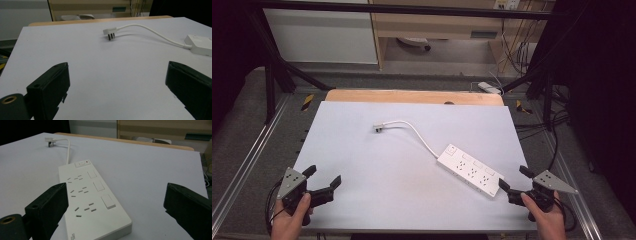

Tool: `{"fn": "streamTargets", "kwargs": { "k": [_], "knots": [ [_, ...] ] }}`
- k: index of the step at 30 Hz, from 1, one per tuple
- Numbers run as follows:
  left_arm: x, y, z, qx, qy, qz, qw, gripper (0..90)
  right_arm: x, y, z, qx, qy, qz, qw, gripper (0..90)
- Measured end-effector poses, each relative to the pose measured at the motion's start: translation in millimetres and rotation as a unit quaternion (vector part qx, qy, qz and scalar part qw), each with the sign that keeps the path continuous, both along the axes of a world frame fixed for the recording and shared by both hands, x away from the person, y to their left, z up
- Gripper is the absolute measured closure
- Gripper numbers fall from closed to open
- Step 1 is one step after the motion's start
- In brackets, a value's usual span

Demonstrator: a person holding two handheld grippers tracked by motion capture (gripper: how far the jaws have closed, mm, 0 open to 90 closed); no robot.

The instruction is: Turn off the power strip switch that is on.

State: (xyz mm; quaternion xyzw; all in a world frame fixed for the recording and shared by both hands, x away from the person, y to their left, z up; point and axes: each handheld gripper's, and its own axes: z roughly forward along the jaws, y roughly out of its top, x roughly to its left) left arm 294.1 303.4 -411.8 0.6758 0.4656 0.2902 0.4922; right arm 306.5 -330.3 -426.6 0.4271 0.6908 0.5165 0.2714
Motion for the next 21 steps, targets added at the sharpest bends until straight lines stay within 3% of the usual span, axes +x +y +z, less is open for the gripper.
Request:
{"fn": "streamTargets", "kwargs": {
  "k": [21],
  "knots": [
    [1.0, -1.1, -0.8, 0.002, 0.002, -0.005, 1.0, 5.4, -3.2, -5.0, 14.0, 0.045, 0.004, -0.025, 0.9987, 6.3]
  ]
}}
